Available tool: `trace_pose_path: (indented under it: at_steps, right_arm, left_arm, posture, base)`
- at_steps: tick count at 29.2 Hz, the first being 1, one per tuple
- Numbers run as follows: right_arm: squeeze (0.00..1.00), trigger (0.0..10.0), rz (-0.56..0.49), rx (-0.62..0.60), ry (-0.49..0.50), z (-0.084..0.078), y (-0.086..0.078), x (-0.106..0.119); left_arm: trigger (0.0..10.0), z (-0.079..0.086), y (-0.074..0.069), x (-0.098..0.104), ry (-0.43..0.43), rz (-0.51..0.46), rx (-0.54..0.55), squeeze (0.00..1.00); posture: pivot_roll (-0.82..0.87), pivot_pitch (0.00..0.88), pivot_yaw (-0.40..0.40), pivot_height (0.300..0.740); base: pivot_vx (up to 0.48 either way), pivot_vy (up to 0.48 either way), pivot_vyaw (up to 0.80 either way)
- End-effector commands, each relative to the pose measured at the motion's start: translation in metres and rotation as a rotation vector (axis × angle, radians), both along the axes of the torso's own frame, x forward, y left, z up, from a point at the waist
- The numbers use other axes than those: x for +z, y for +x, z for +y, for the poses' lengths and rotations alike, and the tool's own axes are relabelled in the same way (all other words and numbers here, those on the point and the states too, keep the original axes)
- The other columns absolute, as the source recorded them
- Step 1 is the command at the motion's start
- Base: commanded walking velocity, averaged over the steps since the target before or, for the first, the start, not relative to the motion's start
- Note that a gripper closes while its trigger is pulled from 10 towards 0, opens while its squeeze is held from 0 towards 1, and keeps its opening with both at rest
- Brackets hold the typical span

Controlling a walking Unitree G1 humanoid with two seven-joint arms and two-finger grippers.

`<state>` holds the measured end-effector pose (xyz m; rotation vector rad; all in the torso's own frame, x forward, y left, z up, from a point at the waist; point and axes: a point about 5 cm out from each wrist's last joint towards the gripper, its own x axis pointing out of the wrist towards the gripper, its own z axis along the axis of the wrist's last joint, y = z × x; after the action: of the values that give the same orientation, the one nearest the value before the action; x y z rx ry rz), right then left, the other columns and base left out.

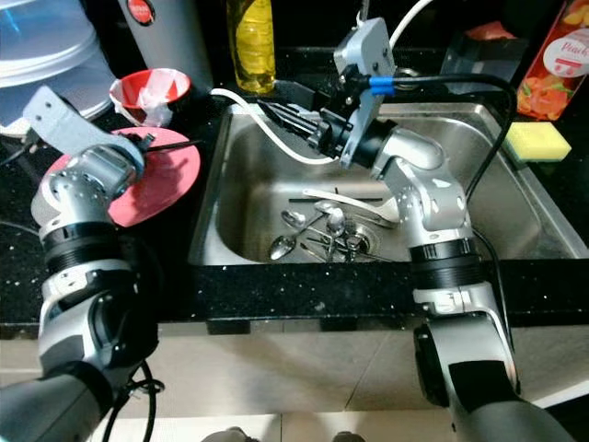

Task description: Kitchen organization

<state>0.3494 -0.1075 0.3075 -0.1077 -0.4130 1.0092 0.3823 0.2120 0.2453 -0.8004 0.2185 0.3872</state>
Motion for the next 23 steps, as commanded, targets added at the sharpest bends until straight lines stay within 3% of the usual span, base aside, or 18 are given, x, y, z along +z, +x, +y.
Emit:
trace_pose_path:
  at_steps: [1, 4, 5, 6, 8, 9, 11, 12, 23]
  right_arm:
    - [0.00, 10.0, -0.005, 0.005, -0.007, -0.0005, -0.0008, 0.0002]
    - [0.00, 10.0, -0.004, 0.003, -0.007, -0.0010, -0.0010, 0.0000]
    - [0.00, 10.0, -0.004, 0.003, -0.006, -0.0010, -0.0011, 0.0000]
    - [0.00, 10.0, -0.004, 0.003, -0.006, -0.0012, -0.0013, -0.0001]
    - [0.00, 10.0, -0.004, 0.002, -0.007, -0.0013, -0.0016, -0.0002]
    - [0.00, 10.0, -0.004, 0.002, -0.008, -0.0014, -0.0018, -0.0002]
    - [0.00, 10.0, -0.004, 0.002, -0.008, -0.0014, -0.0018, -0.0002]
    - [0.00, 10.0, -0.004, 0.002, -0.008, -0.0016, -0.0020, -0.0002]
    - [0.00, 10.0, -0.005, -0.002, -0.015, -0.0031, -0.0030, 0.0002]
  left_arm:
    - [0.0, -0.0021, -0.0013, 0.0003, -0.021, 0.015, 0.015, 0.00]
    - [0.0, -0.0051, -0.0001, 0.0012, -0.048, 0.008, 0.008, 0.00]
    - [6.7, -0.0059, 0.0003, 0.0009, -0.057, 0.008, 0.007, 0.00]
    - [10.0, -0.0066, 0.0015, -0.0002, -0.079, 0.004, 0.008, 0.00]
    - [10.0, -0.0052, 0.0041, -0.0045, -0.113, 0.013, 0.022, 0.00]
    - [10.0, -0.0046, 0.0054, -0.0048, -0.120, -0.003, 0.024, 0.47]
    - [10.0, -0.0043, 0.0059, -0.0045, -0.122, -0.015, 0.026, 0.47]
    - [10.0, -0.0045, 0.0068, -0.0045, -0.128, -0.012, 0.031, 1.00]
    - [10.0, -0.0111, 0.0070, -0.0041, -0.174, -0.004, 0.037, 1.00]
  posture:
    - [0.03, 0.061, 0.025, 0.740]
    - [0.02, 0.063, 0.027, 0.740]
    - [0.02, 0.063, 0.027, 0.740]
    - [0.02, 0.065, 0.028, 0.740]
    - [0.02, 0.065, 0.028, 0.740]
    - [0.01, 0.066, 0.029, 0.740]
    - [0.01, 0.066, 0.029, 0.740]
    - [0.01, 0.067, 0.030, 0.740]
    - [-0.01, 0.069, 0.028, 0.740]
  base:
    - [0.000, 0.000, 0.00]
    - [0.000, 0.000, 0.00]
    - [0.000, 0.000, 0.00]
    - [0.000, 0.000, 0.00]
    - [0.000, 0.000, 0.00]
    - [0.000, 0.000, 0.00]
    - [0.000, 0.000, 0.00]
    - [0.000, 0.000, 0.00]
    - [0.000, 0.000, 0.00]
